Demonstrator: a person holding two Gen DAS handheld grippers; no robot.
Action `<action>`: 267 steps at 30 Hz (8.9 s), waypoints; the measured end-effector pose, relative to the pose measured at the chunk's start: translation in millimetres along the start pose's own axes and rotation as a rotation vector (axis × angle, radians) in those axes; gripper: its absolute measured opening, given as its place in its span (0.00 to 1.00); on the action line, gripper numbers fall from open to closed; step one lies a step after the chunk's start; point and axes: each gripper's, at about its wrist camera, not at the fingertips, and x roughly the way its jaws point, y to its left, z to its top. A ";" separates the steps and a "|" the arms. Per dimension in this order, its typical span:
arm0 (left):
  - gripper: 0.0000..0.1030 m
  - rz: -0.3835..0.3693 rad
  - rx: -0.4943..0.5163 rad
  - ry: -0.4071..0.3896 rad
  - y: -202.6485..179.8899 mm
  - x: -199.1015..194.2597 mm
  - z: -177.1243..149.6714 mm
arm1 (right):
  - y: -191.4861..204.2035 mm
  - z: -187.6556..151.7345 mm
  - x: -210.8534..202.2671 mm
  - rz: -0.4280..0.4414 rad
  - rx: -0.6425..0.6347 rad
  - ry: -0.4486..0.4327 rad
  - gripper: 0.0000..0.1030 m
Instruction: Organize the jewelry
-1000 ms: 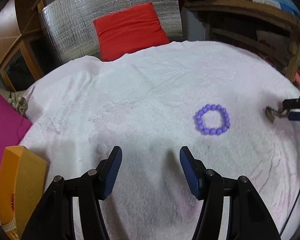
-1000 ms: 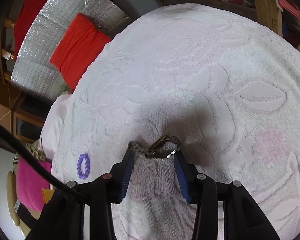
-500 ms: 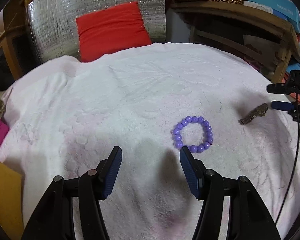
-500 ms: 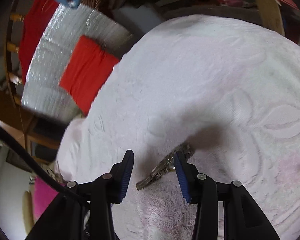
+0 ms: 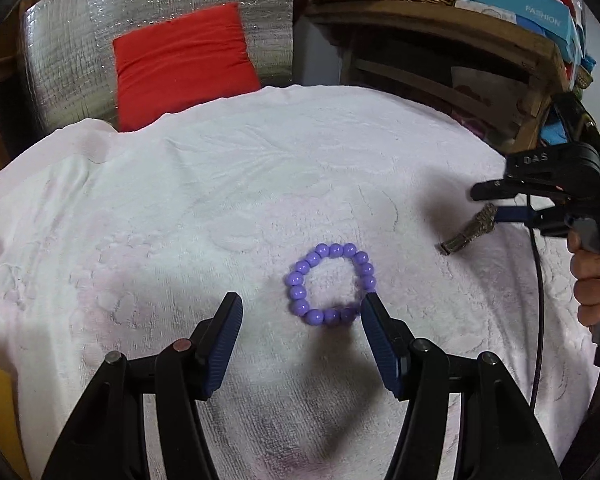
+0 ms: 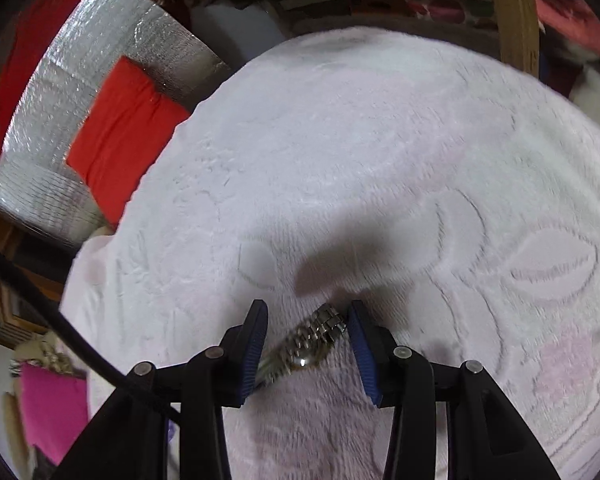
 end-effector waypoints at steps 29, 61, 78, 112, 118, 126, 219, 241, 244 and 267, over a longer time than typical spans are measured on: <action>0.35 -0.078 -0.077 0.071 -11.7 20.4 16.6 | 29.1 -14.8 9.8 0.145 -0.139 0.140 0.19; 0.09 -0.124 -0.156 0.033 31.7 -41.2 -9.7 | 65.9 -34.7 23.5 0.053 -0.202 0.063 0.14; 0.09 0.036 -0.257 -0.146 63.7 -127.8 -24.8 | 130.6 -85.2 -51.0 0.387 -0.388 -0.074 0.14; 0.09 0.564 -0.485 -0.295 203.4 -231.5 -90.8 | 282.0 -240.2 -93.8 0.662 -0.740 -0.032 0.14; 0.09 0.610 -0.542 -0.279 237.2 -230.3 -98.8 | 328.4 -257.4 -90.3 0.682 -0.798 -0.016 0.14; 0.09 0.665 -0.567 -0.245 267.1 -226.0 -105.1 | 379.4 -279.3 -72.7 0.705 -0.852 0.033 0.14; 0.81 0.830 -0.382 -0.149 126.5 -289.5 -127.3 | 205.5 -283.0 -135.0 0.595 -0.790 0.125 0.43; 0.86 0.858 -0.437 -0.236 80.9 -396.4 -151.9 | 201.3 -322.9 -213.2 0.728 -0.831 0.108 0.43; 0.89 0.871 -0.459 -0.259 79.5 -413.7 -160.0 | 206.9 -334.6 -225.7 0.747 -0.860 0.100 0.43; 0.93 1.020 -0.469 -0.283 71.0 -474.0 -195.4 | 229.4 -389.3 -282.2 0.766 -0.984 0.032 0.50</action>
